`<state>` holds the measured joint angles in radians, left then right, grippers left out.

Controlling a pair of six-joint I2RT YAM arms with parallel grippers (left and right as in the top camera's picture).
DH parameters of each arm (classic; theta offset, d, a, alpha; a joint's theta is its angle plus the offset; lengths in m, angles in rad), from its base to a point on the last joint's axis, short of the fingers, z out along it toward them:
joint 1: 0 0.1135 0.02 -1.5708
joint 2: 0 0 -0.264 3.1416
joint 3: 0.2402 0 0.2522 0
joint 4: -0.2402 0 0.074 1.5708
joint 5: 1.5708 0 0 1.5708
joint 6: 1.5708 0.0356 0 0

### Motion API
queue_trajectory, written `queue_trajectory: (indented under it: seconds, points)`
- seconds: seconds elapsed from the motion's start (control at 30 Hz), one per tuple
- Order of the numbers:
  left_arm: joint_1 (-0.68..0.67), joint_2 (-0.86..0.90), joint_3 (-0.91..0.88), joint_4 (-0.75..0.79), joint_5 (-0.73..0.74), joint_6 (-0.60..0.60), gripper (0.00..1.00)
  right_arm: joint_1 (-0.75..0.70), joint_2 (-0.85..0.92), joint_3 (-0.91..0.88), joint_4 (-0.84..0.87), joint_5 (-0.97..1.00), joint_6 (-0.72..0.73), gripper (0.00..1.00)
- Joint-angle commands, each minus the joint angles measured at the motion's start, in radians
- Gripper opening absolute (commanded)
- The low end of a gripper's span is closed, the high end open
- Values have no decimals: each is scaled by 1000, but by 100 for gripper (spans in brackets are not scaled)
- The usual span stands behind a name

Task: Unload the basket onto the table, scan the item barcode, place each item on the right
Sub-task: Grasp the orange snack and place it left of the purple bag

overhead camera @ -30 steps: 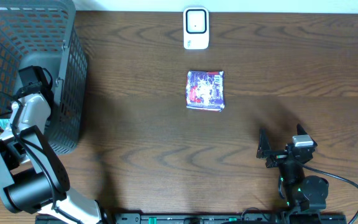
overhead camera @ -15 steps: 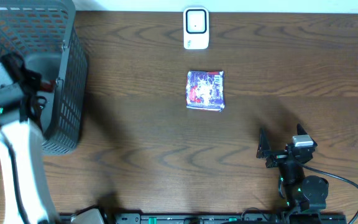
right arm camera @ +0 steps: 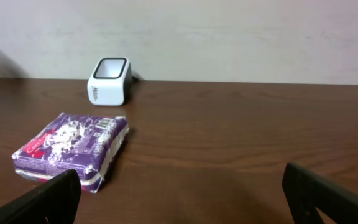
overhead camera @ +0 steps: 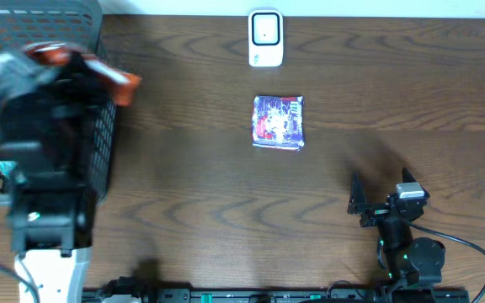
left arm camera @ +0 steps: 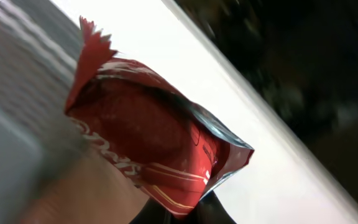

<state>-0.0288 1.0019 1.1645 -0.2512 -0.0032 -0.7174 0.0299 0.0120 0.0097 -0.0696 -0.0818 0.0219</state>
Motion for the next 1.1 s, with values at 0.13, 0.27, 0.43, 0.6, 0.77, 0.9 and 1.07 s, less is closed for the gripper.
queue_trajectory:
  seconds: [0.13, 0.27, 0.43, 0.6, 0.77, 0.9, 1.07]
  points:
    - [-316, 206, 16, -62, -252, 302, 7, -4, -5, -3, -1, -6, 14, 99]
    - [-409, 373, 16, -61, -348, 421, 8, -4, -5, -3, -1, -6, 15, 99]
    - [-475, 588, 16, -61, -462, 520, 15, -4, -5, -3, -1, -6, 14, 99]
    - [-520, 712, 16, -61, -462, 541, 36, -4, -5, -3, -1, -6, 14, 99]
    - [-531, 690, 21, -28, -474, 593, 57, -4, -5, -3, -1, -6, 14, 99]
    - [-496, 624, 30, 56, -689, 602, 63, -4, -5, -3, -1, -6, 14, 99]
    - [-373, 502, 33, 200, -847, 602, 72, -4, -5, -3, -1, -6, 14, 99]
